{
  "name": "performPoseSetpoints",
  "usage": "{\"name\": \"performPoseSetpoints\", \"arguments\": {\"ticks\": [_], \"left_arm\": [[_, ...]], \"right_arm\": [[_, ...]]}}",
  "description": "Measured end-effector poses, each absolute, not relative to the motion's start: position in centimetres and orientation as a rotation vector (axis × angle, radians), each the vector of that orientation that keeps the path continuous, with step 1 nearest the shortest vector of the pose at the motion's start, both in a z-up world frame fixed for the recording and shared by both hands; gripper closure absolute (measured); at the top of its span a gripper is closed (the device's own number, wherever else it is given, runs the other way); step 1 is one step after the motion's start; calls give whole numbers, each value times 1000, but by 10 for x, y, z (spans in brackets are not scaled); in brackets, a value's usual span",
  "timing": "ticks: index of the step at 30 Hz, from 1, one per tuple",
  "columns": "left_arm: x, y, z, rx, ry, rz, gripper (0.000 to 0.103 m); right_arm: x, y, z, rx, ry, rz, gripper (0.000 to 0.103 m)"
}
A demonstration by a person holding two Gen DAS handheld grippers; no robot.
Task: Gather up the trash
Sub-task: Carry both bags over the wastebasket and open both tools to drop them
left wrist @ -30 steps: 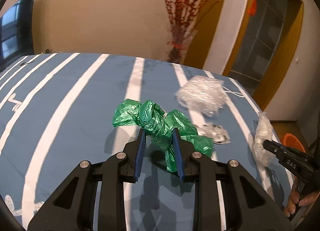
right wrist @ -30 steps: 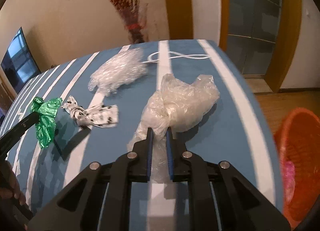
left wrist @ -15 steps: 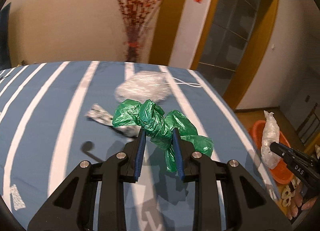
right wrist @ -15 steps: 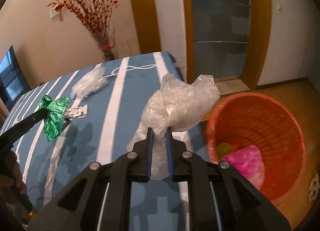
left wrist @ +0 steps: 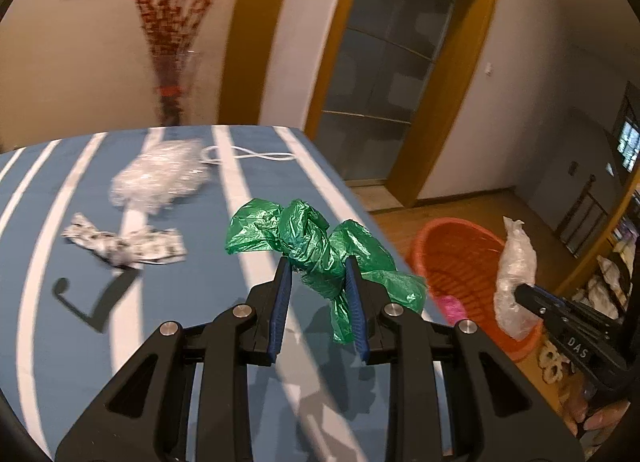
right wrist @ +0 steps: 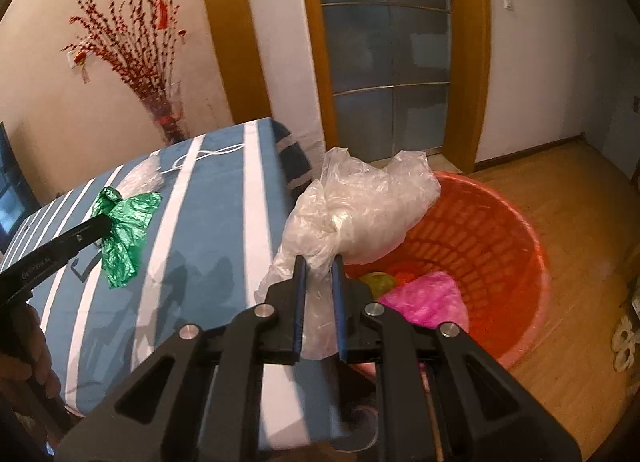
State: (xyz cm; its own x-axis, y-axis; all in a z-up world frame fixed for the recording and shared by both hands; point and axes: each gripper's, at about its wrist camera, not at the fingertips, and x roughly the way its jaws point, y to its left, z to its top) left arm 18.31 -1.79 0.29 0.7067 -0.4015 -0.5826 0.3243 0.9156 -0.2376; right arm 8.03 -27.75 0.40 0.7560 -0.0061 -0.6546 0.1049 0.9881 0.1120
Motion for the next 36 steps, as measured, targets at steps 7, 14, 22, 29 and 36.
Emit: {"name": "performPoseSetpoints", "arguments": {"ticks": [7, 14, 22, 29, 36], "left_arm": [[180, -66, 1, -104, 691, -495, 76], [182, -108, 0, -85, 705, -579, 76], [186, -145, -5, -50, 716, -655, 76], [195, -168, -13, -27, 738, -696, 76], [200, -184, -21, -18, 766, -729, 76]], "right_arm": [[71, -307, 3, 169, 702, -109, 89], [67, -337, 0, 201, 691, -149, 89], [69, -361, -5, 229, 686, -169, 89], [76, -378, -7, 243, 673, -179, 89], [83, -390, -9, 253, 662, -181, 86]]}}
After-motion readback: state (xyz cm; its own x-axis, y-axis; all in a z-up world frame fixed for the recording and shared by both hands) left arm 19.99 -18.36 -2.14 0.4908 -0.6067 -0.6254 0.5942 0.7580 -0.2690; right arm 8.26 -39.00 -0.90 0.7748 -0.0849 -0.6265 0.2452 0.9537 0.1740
